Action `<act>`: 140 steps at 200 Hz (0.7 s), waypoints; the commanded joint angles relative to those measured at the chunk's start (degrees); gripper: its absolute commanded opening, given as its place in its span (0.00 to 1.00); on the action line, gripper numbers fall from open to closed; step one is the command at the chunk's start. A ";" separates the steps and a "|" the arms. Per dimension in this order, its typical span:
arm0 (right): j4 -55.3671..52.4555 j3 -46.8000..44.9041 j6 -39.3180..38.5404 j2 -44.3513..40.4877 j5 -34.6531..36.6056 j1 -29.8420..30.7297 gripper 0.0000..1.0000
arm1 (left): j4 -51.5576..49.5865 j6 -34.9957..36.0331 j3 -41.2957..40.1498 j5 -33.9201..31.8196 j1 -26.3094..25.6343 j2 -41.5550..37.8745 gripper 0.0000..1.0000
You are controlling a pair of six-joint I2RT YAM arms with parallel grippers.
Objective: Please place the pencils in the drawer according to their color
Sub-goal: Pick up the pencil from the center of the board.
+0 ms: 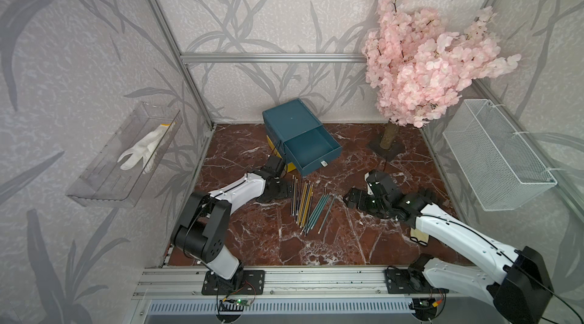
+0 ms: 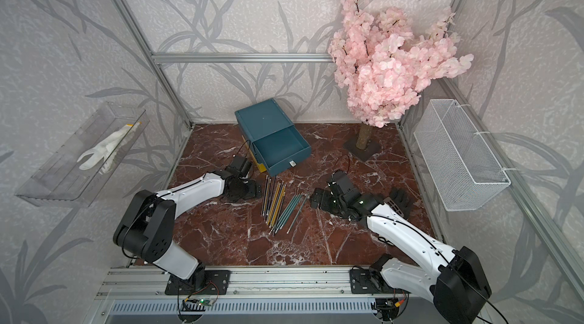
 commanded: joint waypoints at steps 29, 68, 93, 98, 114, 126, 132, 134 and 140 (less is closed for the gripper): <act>-0.31 1.03 -1.29 0.90 0.88 0.33 0.99 | -1.84 2.48 3.17 -1.62 -0.79 2.62 0.95; -1.78 1.65 -2.01 0.73 1.24 0.21 0.99 | -2.46 3.38 3.53 -2.38 -2.08 3.70 0.95; -2.47 1.65 -2.25 0.46 1.24 0.05 0.99 | -2.38 2.70 3.19 -3.72 -2.96 4.56 0.95; -2.59 1.70 -2.27 0.38 1.24 0.09 0.99 | -2.38 2.65 3.19 -3.96 -3.16 4.71 0.95; -3.04 1.65 -2.30 0.20 1.24 -0.08 0.99 | -2.51 2.43 3.30 -4.45 -3.44 5.39 0.95; -3.31 1.73 -2.28 0.04 1.15 -0.17 0.99 | -2.88 2.41 3.52 -5.10 -3.70 6.11 0.95; -3.42 1.74 -2.30 0.00 1.15 -0.25 0.99 | -3.06 2.40 3.61 -5.45 -3.73 6.45 0.95; -3.44 1.78 -2.36 -0.05 1.15 -0.25 0.99 | -3.14 2.39 3.73 -5.56 -3.75 6.50 0.95; -3.58 1.74 -2.42 -0.13 1.15 -0.34 0.99 | -3.19 2.38 3.71 -5.73 -3.76 6.81 0.95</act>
